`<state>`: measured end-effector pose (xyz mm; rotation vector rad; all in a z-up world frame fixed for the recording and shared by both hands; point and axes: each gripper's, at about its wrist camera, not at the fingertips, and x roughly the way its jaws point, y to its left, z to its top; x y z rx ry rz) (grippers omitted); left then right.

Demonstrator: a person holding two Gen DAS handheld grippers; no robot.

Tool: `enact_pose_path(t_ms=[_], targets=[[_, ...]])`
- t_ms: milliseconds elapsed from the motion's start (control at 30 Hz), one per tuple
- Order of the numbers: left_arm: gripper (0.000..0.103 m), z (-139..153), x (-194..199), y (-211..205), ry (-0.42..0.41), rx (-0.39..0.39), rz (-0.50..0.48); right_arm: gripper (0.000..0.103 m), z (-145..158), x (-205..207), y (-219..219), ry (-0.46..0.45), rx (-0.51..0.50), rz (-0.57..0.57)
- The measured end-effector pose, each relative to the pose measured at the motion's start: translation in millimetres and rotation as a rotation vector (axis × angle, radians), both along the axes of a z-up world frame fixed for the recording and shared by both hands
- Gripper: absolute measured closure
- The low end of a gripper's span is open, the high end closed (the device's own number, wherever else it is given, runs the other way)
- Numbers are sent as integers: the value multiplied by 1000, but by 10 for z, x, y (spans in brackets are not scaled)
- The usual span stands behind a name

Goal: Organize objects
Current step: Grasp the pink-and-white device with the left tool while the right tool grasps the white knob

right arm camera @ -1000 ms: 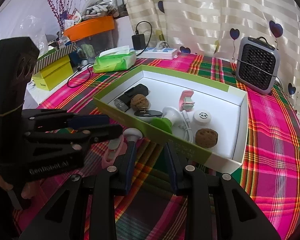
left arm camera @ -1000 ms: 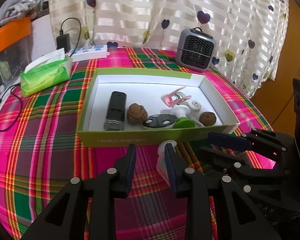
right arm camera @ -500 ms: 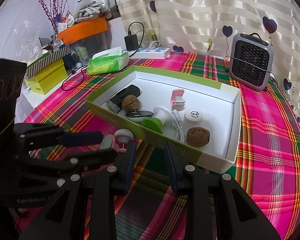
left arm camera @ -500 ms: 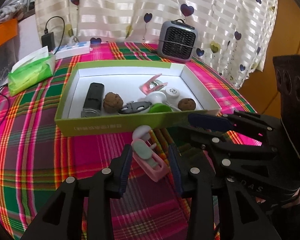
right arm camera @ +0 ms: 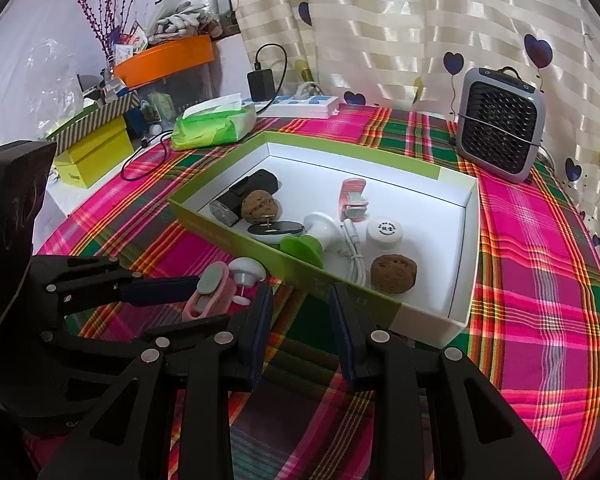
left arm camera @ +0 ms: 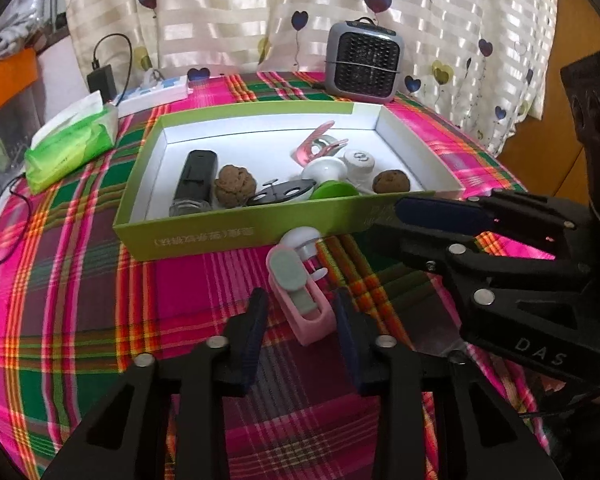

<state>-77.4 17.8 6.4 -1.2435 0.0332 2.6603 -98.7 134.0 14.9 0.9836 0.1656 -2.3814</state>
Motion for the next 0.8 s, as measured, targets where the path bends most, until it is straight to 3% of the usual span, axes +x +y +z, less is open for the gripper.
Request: enact_pose_path(t_ms=[67, 800], targets=[[87, 3, -3, -24, -1, -11, 14, 72, -3, -2, -2, -2, -2, 3], [87, 87, 30, -410, 18, 42, 137, 72, -130, -141, -314, -121, -17, 63]])
